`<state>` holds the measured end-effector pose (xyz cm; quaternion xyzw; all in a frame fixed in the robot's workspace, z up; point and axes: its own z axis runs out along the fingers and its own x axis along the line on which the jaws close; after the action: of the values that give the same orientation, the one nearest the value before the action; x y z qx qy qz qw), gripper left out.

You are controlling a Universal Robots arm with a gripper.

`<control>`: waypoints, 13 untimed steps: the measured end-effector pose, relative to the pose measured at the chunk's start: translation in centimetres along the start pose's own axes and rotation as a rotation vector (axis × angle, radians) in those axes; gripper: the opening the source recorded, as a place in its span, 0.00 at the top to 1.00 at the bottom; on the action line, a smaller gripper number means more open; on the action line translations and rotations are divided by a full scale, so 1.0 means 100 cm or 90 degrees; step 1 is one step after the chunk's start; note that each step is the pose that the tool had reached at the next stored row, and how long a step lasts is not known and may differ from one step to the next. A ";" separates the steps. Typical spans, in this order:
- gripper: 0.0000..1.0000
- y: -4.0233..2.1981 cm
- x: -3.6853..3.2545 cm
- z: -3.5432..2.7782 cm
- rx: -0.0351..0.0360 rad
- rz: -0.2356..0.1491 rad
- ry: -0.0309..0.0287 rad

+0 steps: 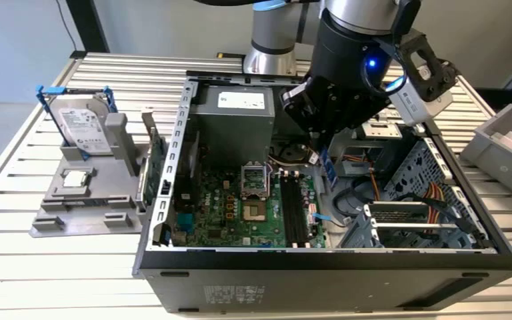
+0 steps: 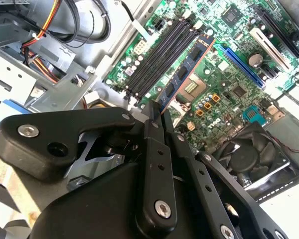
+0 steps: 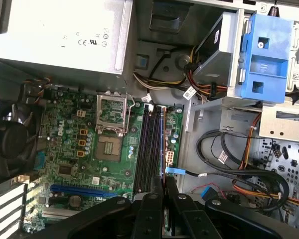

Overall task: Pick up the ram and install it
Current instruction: 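Insert the ram into the slot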

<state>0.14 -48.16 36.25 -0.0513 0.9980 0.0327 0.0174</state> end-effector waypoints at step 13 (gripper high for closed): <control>1.00 -0.0005 0.0003 0.0078 0.0001 0.000 0.0000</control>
<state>0.15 -48.16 35.47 -0.0510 0.9980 0.0327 0.0173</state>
